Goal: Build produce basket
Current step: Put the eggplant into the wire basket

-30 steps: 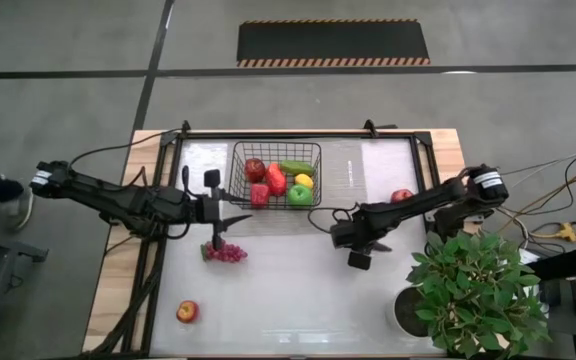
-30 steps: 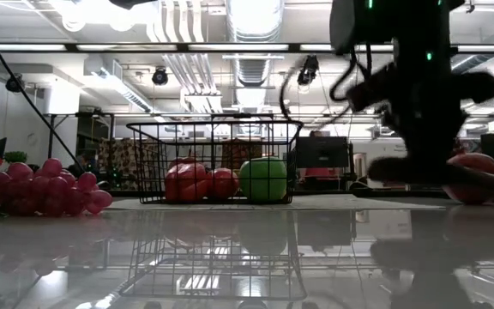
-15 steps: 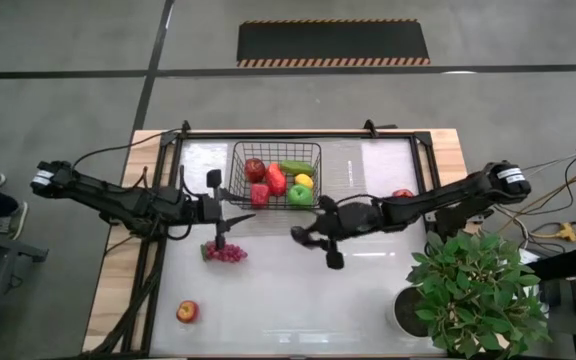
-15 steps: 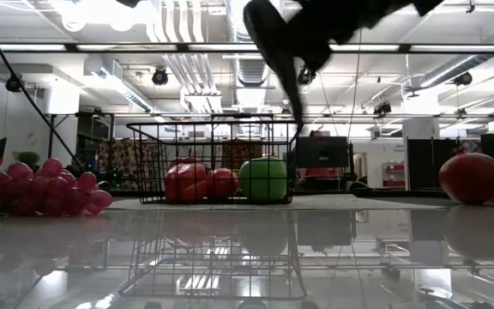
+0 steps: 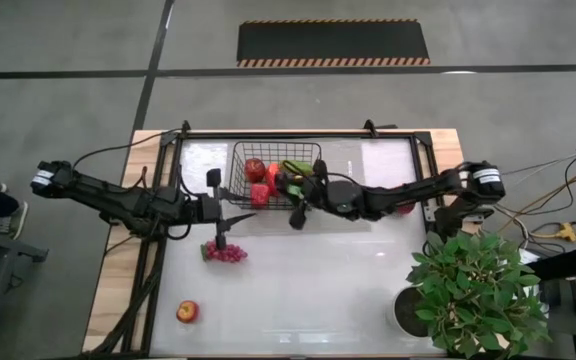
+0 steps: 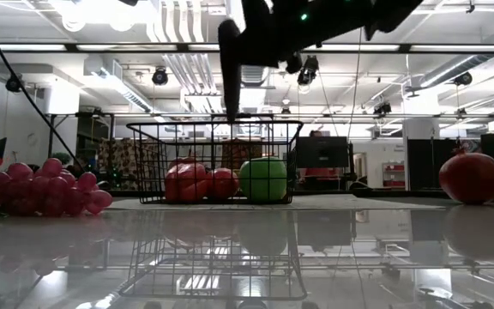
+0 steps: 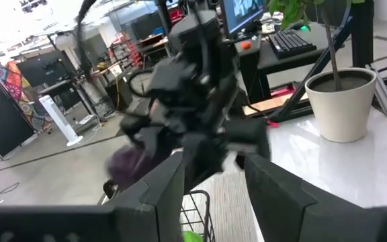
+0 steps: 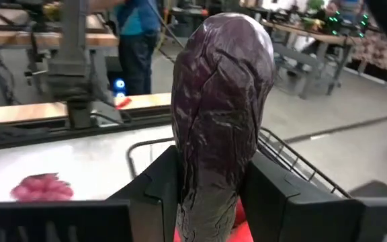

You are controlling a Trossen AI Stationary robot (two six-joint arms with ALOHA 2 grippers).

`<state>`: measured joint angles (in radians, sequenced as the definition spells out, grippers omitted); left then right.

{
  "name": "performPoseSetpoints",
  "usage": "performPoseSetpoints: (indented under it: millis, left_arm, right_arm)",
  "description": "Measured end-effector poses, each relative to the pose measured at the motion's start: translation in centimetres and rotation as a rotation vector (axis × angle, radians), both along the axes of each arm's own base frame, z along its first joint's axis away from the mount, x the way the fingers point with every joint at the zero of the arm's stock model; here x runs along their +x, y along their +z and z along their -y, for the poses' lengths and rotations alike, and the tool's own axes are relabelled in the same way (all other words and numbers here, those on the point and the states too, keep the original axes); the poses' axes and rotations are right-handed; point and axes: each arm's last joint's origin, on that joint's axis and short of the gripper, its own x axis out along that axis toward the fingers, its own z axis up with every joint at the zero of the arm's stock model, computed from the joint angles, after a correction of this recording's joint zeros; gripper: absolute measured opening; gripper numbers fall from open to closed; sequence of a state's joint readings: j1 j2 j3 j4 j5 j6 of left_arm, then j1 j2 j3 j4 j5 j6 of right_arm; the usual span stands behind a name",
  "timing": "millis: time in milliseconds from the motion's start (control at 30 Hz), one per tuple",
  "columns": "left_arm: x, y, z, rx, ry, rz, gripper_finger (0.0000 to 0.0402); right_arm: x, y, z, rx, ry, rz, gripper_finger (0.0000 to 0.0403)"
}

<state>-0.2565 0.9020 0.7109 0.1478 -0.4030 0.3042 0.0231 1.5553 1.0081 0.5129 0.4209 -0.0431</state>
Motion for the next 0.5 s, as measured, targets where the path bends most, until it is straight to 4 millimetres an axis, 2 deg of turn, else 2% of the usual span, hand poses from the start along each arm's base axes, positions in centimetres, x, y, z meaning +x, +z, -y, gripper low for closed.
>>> performPoseSetpoints:
  millis: [133,267,500]
  left_arm:
    - [0.0,0.0,0.0,0.0,0.0,0.001,0.014]
    - [-0.1,0.0,0.0,0.0,0.001,0.0,0.014]
    - [-0.3,0.1,-0.1,-0.001,0.002,0.002,0.014]
  right_arm:
    - [1.2,-0.9,1.6,0.028,-0.047,-0.02,0.0114]
    - [2.1,-2.7,2.8,0.071,-0.086,-0.053,0.0115]
    - [3.1,-4.7,3.6,0.135,-0.119,-0.1,0.0116]
